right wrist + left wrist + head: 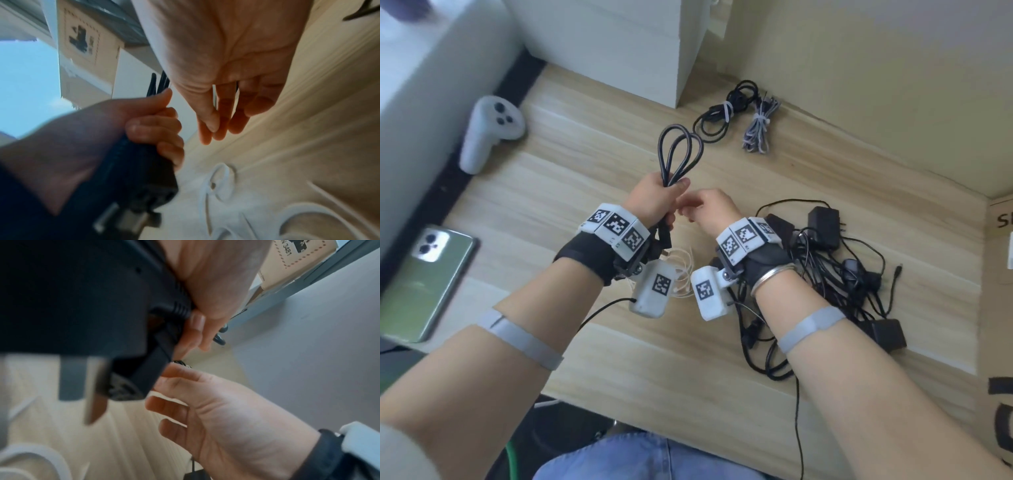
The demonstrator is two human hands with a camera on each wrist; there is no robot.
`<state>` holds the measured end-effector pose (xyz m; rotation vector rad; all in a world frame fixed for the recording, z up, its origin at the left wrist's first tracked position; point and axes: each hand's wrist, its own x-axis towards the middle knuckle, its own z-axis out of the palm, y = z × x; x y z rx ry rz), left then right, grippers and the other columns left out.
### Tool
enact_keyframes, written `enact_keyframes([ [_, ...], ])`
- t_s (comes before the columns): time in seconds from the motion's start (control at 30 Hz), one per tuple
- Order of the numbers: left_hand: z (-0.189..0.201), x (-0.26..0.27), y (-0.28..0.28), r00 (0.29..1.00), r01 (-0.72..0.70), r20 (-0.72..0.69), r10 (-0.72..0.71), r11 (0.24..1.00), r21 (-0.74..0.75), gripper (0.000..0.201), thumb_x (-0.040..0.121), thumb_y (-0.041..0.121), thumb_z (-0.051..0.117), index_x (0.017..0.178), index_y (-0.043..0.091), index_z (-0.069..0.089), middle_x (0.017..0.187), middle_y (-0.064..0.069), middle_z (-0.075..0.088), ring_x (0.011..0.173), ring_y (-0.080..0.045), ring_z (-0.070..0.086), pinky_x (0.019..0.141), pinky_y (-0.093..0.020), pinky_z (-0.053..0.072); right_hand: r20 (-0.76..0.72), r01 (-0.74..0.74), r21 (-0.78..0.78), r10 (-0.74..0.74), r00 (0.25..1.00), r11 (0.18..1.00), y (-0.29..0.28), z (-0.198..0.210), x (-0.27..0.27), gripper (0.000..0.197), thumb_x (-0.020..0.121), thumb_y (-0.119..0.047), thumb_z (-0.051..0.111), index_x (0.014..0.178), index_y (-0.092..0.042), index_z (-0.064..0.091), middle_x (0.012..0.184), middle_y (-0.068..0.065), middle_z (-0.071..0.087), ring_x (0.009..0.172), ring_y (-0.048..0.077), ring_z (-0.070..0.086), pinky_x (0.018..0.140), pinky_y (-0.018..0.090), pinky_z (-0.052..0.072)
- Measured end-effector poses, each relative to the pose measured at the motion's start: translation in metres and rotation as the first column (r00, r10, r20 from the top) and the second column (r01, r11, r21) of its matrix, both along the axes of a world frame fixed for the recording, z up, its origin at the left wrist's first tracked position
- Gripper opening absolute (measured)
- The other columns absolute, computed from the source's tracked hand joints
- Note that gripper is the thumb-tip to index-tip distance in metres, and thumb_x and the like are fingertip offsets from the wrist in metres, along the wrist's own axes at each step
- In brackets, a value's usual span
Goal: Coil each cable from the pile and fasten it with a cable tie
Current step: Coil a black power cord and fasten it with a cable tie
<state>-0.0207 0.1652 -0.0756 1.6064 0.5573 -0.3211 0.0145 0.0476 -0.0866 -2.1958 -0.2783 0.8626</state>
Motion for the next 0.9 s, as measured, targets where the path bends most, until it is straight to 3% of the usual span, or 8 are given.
enact_keyframes([
  [0.1, -0.002, -0.001, 0.011, 1.000, -0.008, -0.012, 0.008, 1.000, 0.015, 0.030, 0.094, 0.023, 0.050, 0.066, 0.018, 0.040, 0.032, 0.007, 0.038, 0.036, -0.015, 0.039, 0.047, -0.029, 0.039, 0.024, -0.081, -0.061, 0.082, 0.996, 0.995, 0.013, -0.008, -0.003, 0.019, 0.089, -0.011, 0.055, 0.097, -0.021, 0.070, 0.091, -0.006, 0.062, 0.079, 0.007, 0.052, 0.068, 0.013, 0.035],
  [0.17, -0.002, -0.002, 0.016, 1.000, -0.008, -0.023, 0.009, 1.000, 0.016, 0.029, 0.094, 0.023, 0.049, 0.067, 0.017, 0.040, 0.032, 0.007, 0.039, 0.037, -0.015, 0.039, 0.047, -0.029, 0.039, 0.034, -0.164, -0.119, 0.169, 0.985, 0.979, 0.021, -0.012, -0.003, 0.019, 0.086, -0.010, 0.059, 0.083, -0.029, 0.063, 0.089, -0.006, 0.056, 0.078, 0.011, 0.049, 0.070, 0.017, 0.032],
  [0.27, -0.001, -0.002, 0.021, 0.999, 0.004, -0.037, -0.005, 1.000, -0.011, 0.029, 0.095, 0.022, 0.048, 0.068, 0.016, 0.039, 0.032, 0.006, 0.039, 0.035, -0.013, 0.039, 0.047, -0.029, 0.039, 0.016, -0.284, -0.223, 0.295, 0.955, 0.932, 0.029, -0.018, 0.001, 0.033, 0.084, -0.009, 0.061, 0.066, -0.033, 0.046, 0.077, -0.011, 0.045, 0.074, 0.011, 0.044, 0.053, 0.016, 0.029],
  [0.4, -0.002, 0.000, 0.024, 0.998, 0.007, -0.056, -0.008, 1.000, -0.013, 0.029, 0.095, 0.022, 0.049, 0.068, 0.016, 0.039, 0.037, 0.007, 0.037, 0.035, -0.013, 0.040, 0.044, -0.027, 0.040, 0.019, -0.338, -0.264, 0.355, 0.935, 0.903, 0.031, -0.028, 0.005, 0.019, 0.083, -0.011, 0.063, 0.078, -0.029, 0.061, 0.081, -0.009, 0.051, 0.069, 0.008, 0.048, 0.054, 0.009, 0.030],
  [0.5, -0.002, 0.003, 0.021, 0.998, 0.019, -0.060, -0.019, 1.000, 0.000, 0.029, 0.094, 0.023, 0.050, 0.068, 0.016, 0.040, 0.044, 0.003, 0.037, 0.040, -0.017, 0.040, 0.047, -0.029, 0.041, 0.036, -0.314, -0.294, 0.338, 0.940, 0.903, 0.026, -0.031, 0.009, 0.013, 0.079, -0.010, 0.065, 0.076, -0.022, 0.064, 0.073, -0.011, 0.048, 0.074, 0.013, 0.052, 0.065, 0.021, 0.041],
  [0.7, 0.000, 0.010, 0.007, 0.998, 0.007, -0.057, -0.008, 1.000, -0.026, 0.022, 0.095, 0.024, 0.048, 0.075, 0.017, 0.042, 0.058, -0.002, 0.041, 0.042, -0.017, 0.041, 0.049, -0.030, 0.041, 0.231, -0.050, -0.234, 0.106, 0.967, 0.971, -0.007, -0.014, 0.018, 0.006, 0.083, -0.020, 0.068, 0.086, -0.017, 0.069, 0.092, -0.003, 0.054, 0.082, 0.012, 0.048, 0.076, 0.022, 0.035],
  [0.8, 0.002, 0.016, -0.003, 0.998, 0.021, -0.062, -0.017, 0.998, 0.055, 0.019, 0.095, 0.027, 0.047, 0.080, 0.015, 0.045, 0.064, -0.001, 0.045, 0.038, -0.014, 0.046, 0.043, -0.022, 0.040, 0.273, 0.091, -0.145, -0.048, 0.961, 0.985, -0.032, 0.001, 0.021, 0.015, 0.087, -0.026, 0.063, 0.090, -0.013, 0.069, 0.082, -0.002, 0.059, 0.076, 0.012, 0.050, 0.070, 0.017, 0.036],
  [0.9, 0.004, 0.023, -0.014, 0.996, 0.062, -0.067, -0.054, 0.992, 0.113, 0.016, 0.096, 0.029, 0.045, 0.096, 0.013, 0.044, 0.069, -0.002, 0.048, 0.037, -0.010, 0.050, 0.037, -0.018, 0.038, 0.203, 0.192, -0.084, -0.172, 0.964, 0.978, -0.051, 0.006, 0.022, 0.012, 0.089, -0.025, 0.060, 0.088, -0.013, 0.062, 0.074, -0.002, 0.061, 0.065, 0.014, 0.055, 0.068, 0.025, 0.045],
])
